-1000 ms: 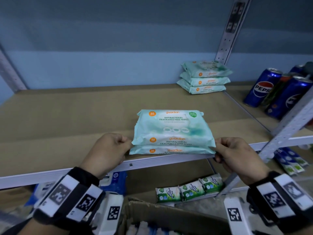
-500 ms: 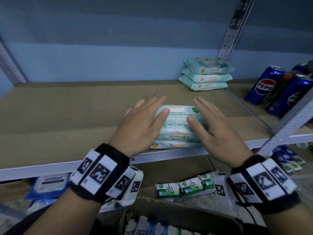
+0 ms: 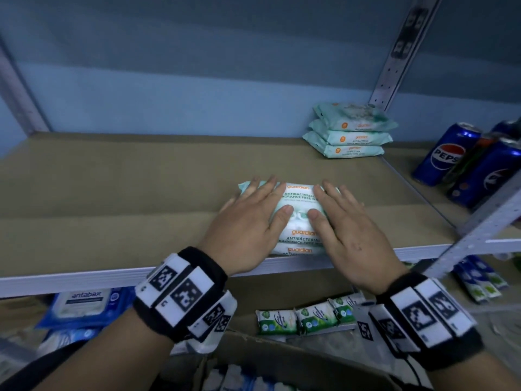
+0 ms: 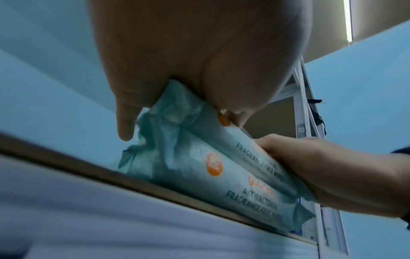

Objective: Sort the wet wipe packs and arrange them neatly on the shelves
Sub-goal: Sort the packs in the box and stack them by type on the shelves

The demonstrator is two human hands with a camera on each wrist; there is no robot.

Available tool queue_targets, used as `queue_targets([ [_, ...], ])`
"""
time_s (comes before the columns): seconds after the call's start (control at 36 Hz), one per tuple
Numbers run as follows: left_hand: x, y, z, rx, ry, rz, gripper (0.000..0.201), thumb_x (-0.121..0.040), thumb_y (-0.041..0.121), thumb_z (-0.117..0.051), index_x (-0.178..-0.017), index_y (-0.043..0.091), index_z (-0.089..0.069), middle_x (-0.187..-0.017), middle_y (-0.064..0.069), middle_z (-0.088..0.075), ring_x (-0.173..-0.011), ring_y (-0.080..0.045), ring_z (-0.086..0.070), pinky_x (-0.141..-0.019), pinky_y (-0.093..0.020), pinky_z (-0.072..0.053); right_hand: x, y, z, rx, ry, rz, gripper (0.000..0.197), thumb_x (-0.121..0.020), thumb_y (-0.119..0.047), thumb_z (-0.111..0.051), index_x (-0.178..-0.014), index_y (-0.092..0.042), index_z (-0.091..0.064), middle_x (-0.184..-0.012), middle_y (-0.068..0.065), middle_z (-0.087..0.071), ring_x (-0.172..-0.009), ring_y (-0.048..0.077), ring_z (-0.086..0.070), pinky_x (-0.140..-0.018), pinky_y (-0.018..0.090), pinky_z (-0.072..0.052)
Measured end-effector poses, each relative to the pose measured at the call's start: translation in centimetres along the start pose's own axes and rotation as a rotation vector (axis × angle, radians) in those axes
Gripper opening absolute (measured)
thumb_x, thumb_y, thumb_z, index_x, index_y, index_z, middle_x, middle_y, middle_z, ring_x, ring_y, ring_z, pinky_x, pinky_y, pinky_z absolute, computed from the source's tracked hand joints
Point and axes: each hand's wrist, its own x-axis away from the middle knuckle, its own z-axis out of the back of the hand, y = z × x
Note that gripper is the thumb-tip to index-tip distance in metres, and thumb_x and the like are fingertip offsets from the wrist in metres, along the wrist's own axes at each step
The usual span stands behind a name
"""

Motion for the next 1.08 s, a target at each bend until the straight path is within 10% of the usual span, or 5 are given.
queue_targets([
  [0.22, 1.1, -0.7, 0.4, 0.295, 0.108, -0.031, 0.061, -0.097, 0.051, -0.045, -0.151, 0.026, -0.034, -0.162, 0.013, -0.018, -0.149, -0.002, -0.004, -0.114, -0.014, -0.005, 0.3, -0.8, 1.3, 0.194, -0.122, 0.015, 0.081, -0.087, -0.066, 0.001, -0.156, -0.028, -0.015, -0.164, -0.007, -0.011, -0.151, 0.021, -0.005, -0.121, 0.049, -0.007],
  [0.33, 2.6, -1.5, 1.6, 0.294, 0.216, 0.017, 0.061, -0.087, 0.059, -0.056, -0.139, 0.028, -0.052, -0.152, 0.015, -0.038, -0.140, -0.004, -0.030, -0.106, -0.007, -0.015, 1.3, -2.5, 2.3, 0.302, 0.055, 0.098, 0.068, -0.094, -0.062, -0.025, -0.142, -0.019, -0.050, -0.149, 0.004, -0.046, -0.130, 0.031, -0.045, -0.105, 0.048, -0.040],
  [0.61, 4.5, -4.7, 4.8, 0.171, 0.069, 0.220, 0.035, -0.090, 0.029, -0.059, -0.125, 0.025, -0.060, -0.129, 0.005, -0.057, -0.118, -0.014, -0.052, -0.094, -0.024, -0.038, 2.3, -4.5, 1.0, 0.584, 0.072, 0.224, 0.064, -0.066, -0.042, -0.082, -0.121, -0.020, -0.056, -0.119, 0.004, -0.059, -0.093, 0.031, -0.057, -0.067, 0.043, -0.054],
  [0.83, 4.5, -6.9, 3.8, -0.090, -0.084, 0.255, 0.052, -0.088, 0.051, -0.057, -0.133, 0.025, -0.054, -0.138, 0.001, -0.047, -0.126, -0.023, -0.041, -0.108, -0.038, -0.035, -0.5, -5.0, 0.4, 0.616, -0.005, 0.110, 0.055, -0.061, -0.026, -0.084, -0.107, -0.023, -0.055, -0.104, 0.001, -0.059, -0.083, 0.031, -0.059, -0.059, 0.043, -0.054],
  [1.08, 3.8, -7.8, 3.8, -0.099, -0.129, 0.264, 0.055, -0.085, 0.054, -0.058, -0.130, 0.023, -0.056, -0.137, 0.003, -0.044, -0.126, -0.023, -0.036, -0.108, -0.040, -0.032, -6.0, -5.5, 0.3, 0.660, -0.089, 0.030, 0.050, -0.084, -0.028, -0.070, -0.128, -0.029, -0.045, -0.122, -0.002, -0.054, -0.102, 0.029, -0.060, -0.071, 0.039, -0.050],
])
